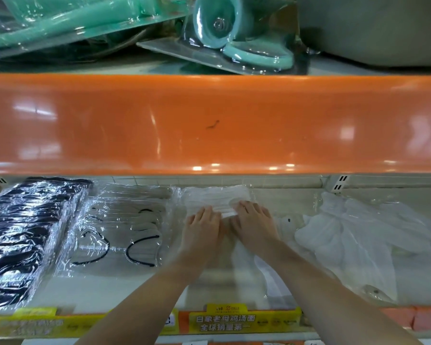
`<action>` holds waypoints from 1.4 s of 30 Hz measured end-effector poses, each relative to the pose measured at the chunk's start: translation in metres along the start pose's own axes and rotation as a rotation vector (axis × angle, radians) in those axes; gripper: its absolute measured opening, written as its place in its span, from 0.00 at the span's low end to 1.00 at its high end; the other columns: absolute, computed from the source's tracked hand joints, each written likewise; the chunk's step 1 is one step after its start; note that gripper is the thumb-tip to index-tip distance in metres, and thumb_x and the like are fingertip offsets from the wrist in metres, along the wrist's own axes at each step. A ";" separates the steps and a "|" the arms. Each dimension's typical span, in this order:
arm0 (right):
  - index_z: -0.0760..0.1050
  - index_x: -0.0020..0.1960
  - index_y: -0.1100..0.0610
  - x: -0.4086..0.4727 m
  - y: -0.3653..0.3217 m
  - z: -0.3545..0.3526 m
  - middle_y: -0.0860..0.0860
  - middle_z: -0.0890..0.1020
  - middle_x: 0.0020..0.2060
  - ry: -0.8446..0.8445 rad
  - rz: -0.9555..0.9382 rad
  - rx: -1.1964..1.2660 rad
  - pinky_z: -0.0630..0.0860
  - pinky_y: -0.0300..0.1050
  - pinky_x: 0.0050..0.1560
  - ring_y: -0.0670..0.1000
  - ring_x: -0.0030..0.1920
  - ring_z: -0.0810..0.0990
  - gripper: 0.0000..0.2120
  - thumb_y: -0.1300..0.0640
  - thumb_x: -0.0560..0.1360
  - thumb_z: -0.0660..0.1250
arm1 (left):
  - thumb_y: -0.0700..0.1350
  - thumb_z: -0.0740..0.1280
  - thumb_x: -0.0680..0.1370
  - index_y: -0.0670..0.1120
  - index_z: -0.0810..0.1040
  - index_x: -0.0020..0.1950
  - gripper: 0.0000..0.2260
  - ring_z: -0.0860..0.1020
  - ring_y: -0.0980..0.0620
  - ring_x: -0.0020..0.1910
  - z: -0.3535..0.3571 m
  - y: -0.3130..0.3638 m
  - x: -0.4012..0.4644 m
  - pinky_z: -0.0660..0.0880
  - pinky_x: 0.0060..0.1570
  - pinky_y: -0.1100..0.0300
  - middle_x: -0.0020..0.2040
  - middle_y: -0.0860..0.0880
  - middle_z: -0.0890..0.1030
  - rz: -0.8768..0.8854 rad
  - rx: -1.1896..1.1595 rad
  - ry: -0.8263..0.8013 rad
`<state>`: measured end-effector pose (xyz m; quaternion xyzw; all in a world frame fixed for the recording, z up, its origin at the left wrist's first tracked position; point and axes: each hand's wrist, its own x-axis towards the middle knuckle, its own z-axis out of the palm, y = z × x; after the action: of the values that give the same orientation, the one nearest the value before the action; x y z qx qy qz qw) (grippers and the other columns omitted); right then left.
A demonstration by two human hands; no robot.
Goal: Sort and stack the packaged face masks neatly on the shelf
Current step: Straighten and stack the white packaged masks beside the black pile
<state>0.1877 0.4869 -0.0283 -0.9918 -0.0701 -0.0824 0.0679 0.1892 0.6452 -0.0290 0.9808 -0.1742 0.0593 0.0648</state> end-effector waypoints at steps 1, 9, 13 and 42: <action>0.69 0.69 0.52 -0.001 -0.002 -0.001 0.47 0.72 0.65 0.002 0.037 0.062 0.63 0.47 0.64 0.50 0.66 0.69 0.25 0.43 0.79 0.48 | 0.51 0.55 0.73 0.47 0.81 0.46 0.16 0.81 0.48 0.51 0.001 0.000 -0.001 0.77 0.45 0.53 0.51 0.46 0.83 -0.019 -0.005 -0.031; 0.65 0.66 0.59 0.007 0.006 -0.005 0.55 0.70 0.65 -0.037 0.297 0.200 0.65 0.50 0.63 0.56 0.65 0.67 0.20 0.47 0.81 0.53 | 0.53 0.48 0.78 0.45 0.73 0.66 0.23 0.67 0.44 0.71 0.005 -0.005 -0.002 0.64 0.67 0.46 0.70 0.43 0.70 -0.049 -0.009 -0.049; 0.68 0.62 0.58 0.003 0.002 -0.007 0.54 0.74 0.60 -0.029 0.254 0.140 0.65 0.49 0.60 0.55 0.61 0.71 0.18 0.46 0.81 0.52 | 0.53 0.50 0.81 0.46 0.66 0.69 0.21 0.58 0.44 0.75 0.001 -0.008 -0.001 0.57 0.71 0.48 0.75 0.44 0.62 -0.081 0.028 -0.076; 0.77 0.60 0.55 -0.076 0.035 -0.051 0.49 0.79 0.58 0.053 0.114 0.412 0.67 0.37 0.56 0.50 0.61 0.75 0.13 0.56 0.79 0.60 | 0.57 0.43 0.74 0.49 0.71 0.68 0.29 0.71 0.50 0.64 -0.023 0.070 -0.040 0.67 0.59 0.57 0.65 0.52 0.74 0.125 -0.348 -0.084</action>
<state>0.1106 0.4351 0.0042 -0.9567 -0.0276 -0.0886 0.2757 0.1252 0.5972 -0.0046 0.9437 -0.2449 -0.0087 0.2222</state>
